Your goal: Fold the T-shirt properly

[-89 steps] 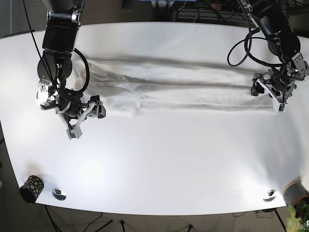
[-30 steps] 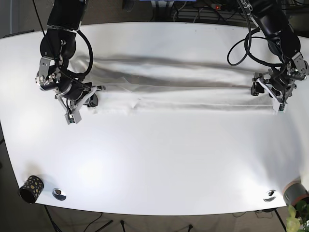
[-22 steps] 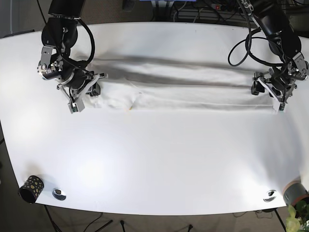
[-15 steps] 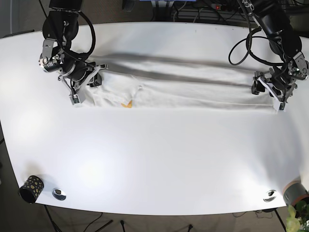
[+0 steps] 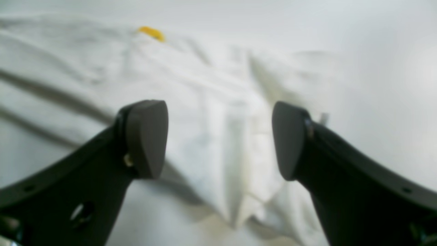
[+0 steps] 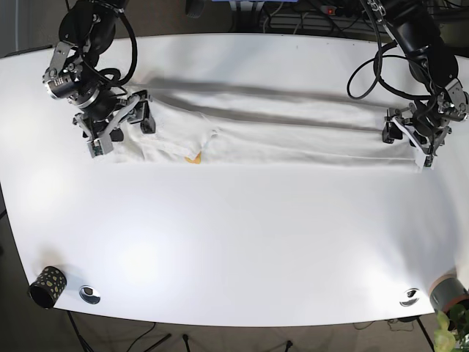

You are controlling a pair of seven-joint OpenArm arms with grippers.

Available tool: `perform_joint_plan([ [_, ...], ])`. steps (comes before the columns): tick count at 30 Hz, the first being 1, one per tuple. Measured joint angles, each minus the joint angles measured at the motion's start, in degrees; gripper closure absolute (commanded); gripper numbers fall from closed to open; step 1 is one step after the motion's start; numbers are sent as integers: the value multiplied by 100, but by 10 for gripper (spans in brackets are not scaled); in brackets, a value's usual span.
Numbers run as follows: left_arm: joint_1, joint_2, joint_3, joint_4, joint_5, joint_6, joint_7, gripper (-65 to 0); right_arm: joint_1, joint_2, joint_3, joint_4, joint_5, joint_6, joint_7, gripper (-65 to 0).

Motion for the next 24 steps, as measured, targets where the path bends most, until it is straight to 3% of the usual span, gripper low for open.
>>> perform_joint_plan([
  [8,-24,13,-11,0,-66,2,42,-440,-52,-219,-22,-481,157,59,-114,-460],
  [15,9,20,-11,81,-758,20,195,-443,144,-4,-15,-1569,264,83,249,-460],
  [20,39,28,-42,570,-1049,22,262,-519,289,129,-22,-1845,291,105,337,-460],
  [24,9,57,-728,855,-1534,7,638,-547,282,136,-24,-1856,328,107,400,-460],
])
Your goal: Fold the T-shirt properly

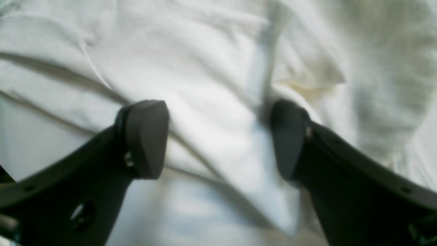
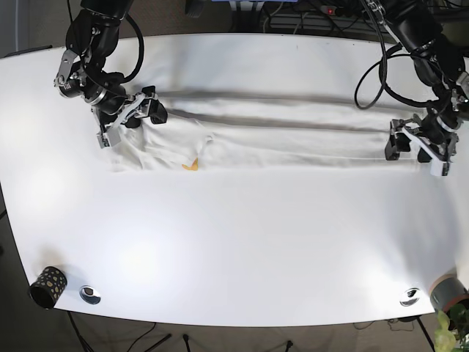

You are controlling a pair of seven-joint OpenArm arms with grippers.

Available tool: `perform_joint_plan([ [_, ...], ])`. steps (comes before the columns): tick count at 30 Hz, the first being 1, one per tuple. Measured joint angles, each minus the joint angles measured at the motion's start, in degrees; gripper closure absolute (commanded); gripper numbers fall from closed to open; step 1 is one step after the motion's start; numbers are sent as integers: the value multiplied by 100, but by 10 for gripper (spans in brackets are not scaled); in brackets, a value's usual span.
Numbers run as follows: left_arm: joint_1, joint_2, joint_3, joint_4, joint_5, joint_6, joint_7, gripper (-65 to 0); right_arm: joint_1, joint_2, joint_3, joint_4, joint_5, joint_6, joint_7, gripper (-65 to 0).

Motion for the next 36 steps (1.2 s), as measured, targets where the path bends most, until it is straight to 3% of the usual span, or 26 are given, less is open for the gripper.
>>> perform_joint_plan([
  [5,28,-129,-660,-361,9,50,310,-558,4,66,-7,-9,-4,-2,-26,-460],
  [23,-476,-358,-590,-2009,-278,-7,39,-543,4,63,-2,-9,-2,-2,-24,-460],
  [25,-463,-365,-490,-1976,-282,-7,35,-497,4,63,-2,-9,-2,-2,-22,-460],
  [30,-474,-356,-131,-1943,-195,-4,105,-200,2,63,2,-9,-4,-2,-24,-460],
  [33,-461,-343,-33,-1952,-164,-4,131,-72,2,63,4,-9,-4,-2,-22,-460],
  [36,-446,-363,125,-1943,-168,-2,149,-49,2,63,4,-9,-4,-2,-22,-460],
])
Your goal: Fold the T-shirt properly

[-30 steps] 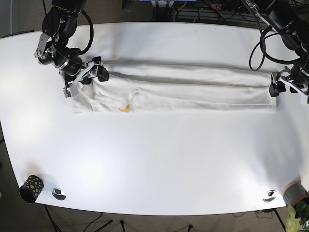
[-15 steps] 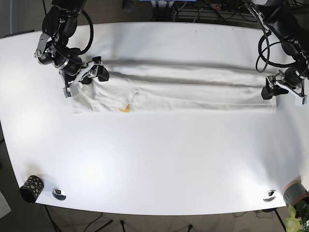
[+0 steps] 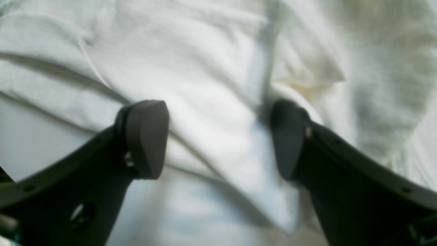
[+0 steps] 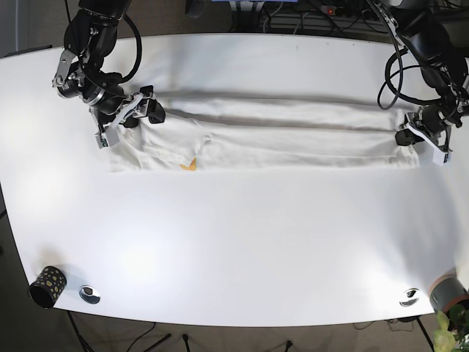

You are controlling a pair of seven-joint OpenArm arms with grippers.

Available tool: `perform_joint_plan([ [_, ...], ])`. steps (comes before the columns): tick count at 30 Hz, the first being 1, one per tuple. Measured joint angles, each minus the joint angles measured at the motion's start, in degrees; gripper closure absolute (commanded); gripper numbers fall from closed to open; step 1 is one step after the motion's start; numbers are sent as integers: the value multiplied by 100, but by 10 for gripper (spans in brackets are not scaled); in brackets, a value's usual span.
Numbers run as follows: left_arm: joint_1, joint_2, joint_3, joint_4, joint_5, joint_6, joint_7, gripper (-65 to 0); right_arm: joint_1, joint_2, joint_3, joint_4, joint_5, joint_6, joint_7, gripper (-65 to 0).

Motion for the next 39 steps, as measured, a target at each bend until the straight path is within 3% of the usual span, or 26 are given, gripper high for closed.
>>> perform_joint_plan([
  [4,83,57,90,463,118,20,138,-47,0,0,2,0,0,0,-2,-460],
  [8,560,79,328,1827,138,20,197,-47,2,-2,7,0,0,0,-2,-460],
  [16,1115,42,1987,3414,66,9,173,-47,0,0,7,-2,0,0,0,-460],
  [23,1104,328,3187,3508,173,15,192,-47,4,-2,9,-4,-17,0,0,-460],
  [28,992,986,3436,3488,133,210,236,-49,48,0,9,-7,-20,0,-15,-460],
  [32,772,1058,3576,3287,133,586,153,-49,52,0,9,-9,-24,0,-37,-460],
  [39,680,1611,3510,2800,151,603,195,-51,52,0,9,-11,-37,0,-26,-460],
])
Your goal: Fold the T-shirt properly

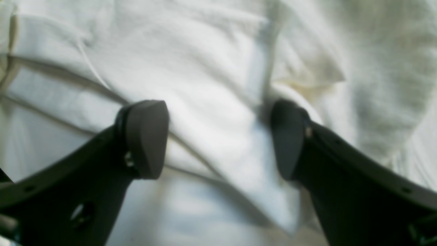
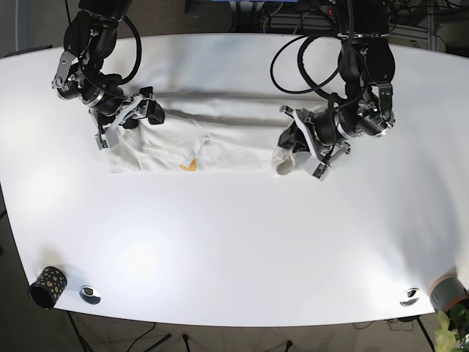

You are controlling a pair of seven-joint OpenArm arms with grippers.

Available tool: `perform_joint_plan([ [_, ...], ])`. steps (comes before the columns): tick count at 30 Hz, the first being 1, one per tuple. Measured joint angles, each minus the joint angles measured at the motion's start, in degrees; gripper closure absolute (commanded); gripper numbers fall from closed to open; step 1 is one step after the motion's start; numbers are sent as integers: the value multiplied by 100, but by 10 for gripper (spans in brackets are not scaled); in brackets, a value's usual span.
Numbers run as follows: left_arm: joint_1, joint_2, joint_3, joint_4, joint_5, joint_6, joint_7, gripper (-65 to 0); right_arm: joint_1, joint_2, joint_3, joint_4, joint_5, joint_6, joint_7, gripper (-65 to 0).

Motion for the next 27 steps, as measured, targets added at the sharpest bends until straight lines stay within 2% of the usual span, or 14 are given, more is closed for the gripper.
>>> perform_joint_plan([
  [2,-26,17,2,-70,-7,-2,-2,-82,2,0,0,0,-4,0,-2,-460],
  [6,-57,4,46,-94,26,0,0,-224,0,0,0,0,-7,-2,-2,-460],
  [9,-107,22,157,-109,22,0,-4,-285,2,0,0,0,-4,-2,-2,-460],
  [16,-149,-2,686,-109,24,-2,0,-350,0,0,0,0,-7,-2,-2,-460],
  [20,-212,15,1075,-61,-24,-39,79,-354,0,0,0,0,-7,-2,0,-460],
  [23,-214,28,1095,289,-20,-111,343,-354,0,0,-4,2,-4,2,-2,-460],
  [27,-258,-24,844,643,-28,-352,356,-354,20,-7,-4,85,-26,0,-59,-460],
])
